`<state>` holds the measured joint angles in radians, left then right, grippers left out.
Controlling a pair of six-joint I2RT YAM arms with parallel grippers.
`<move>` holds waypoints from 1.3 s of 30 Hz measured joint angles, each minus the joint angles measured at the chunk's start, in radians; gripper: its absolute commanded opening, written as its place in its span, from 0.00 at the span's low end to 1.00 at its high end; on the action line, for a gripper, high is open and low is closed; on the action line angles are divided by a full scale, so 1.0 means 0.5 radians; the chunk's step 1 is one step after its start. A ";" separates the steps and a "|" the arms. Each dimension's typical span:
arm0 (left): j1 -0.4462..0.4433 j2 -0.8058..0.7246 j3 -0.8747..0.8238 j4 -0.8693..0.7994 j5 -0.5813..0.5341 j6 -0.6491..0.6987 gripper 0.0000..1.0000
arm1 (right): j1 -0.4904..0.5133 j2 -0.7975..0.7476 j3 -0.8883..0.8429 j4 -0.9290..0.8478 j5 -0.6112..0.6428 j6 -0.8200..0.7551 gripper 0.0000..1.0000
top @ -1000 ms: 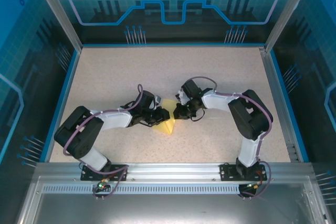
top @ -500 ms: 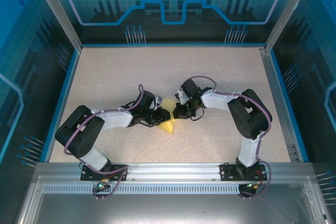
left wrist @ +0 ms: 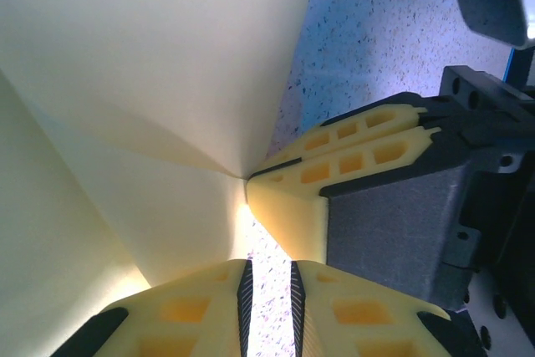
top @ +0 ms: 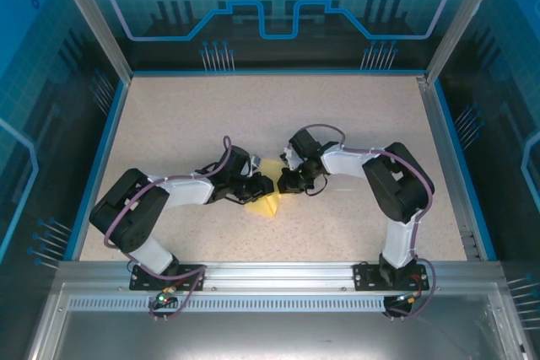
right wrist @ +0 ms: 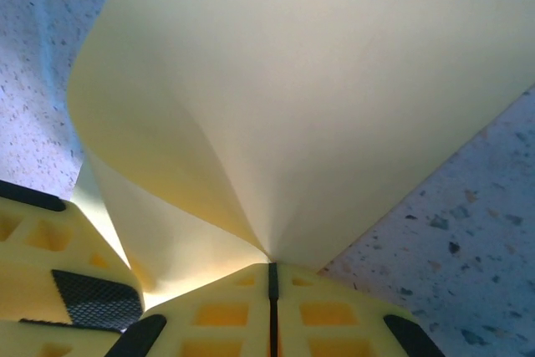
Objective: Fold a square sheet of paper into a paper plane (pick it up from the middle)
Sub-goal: Fold the paper at the center of the table.
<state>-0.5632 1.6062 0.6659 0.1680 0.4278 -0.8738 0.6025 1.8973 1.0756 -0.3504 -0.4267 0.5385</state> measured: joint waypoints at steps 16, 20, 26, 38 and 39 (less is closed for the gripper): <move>-0.005 0.060 0.000 -0.003 -0.001 0.000 0.24 | 0.002 0.008 0.026 -0.002 0.001 -0.002 0.08; -0.005 0.066 0.000 -0.005 -0.001 0.001 0.24 | 0.002 0.008 0.026 -0.006 0.006 -0.002 0.08; -0.005 0.080 0.001 -0.005 -0.001 0.000 0.24 | 0.002 0.008 0.026 -0.017 0.015 -0.002 0.08; -0.005 0.111 0.002 -0.003 -0.001 0.000 0.24 | 0.002 0.020 0.050 -0.037 0.024 -0.002 0.08; -0.005 0.111 0.002 -0.003 -0.001 0.000 0.24 | 0.002 0.020 0.051 -0.037 0.027 -0.002 0.08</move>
<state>-0.5659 1.6619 0.6670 0.1665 0.4274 -0.8738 0.6033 1.9072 1.1011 -0.3691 -0.4129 0.5373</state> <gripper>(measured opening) 0.239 0.082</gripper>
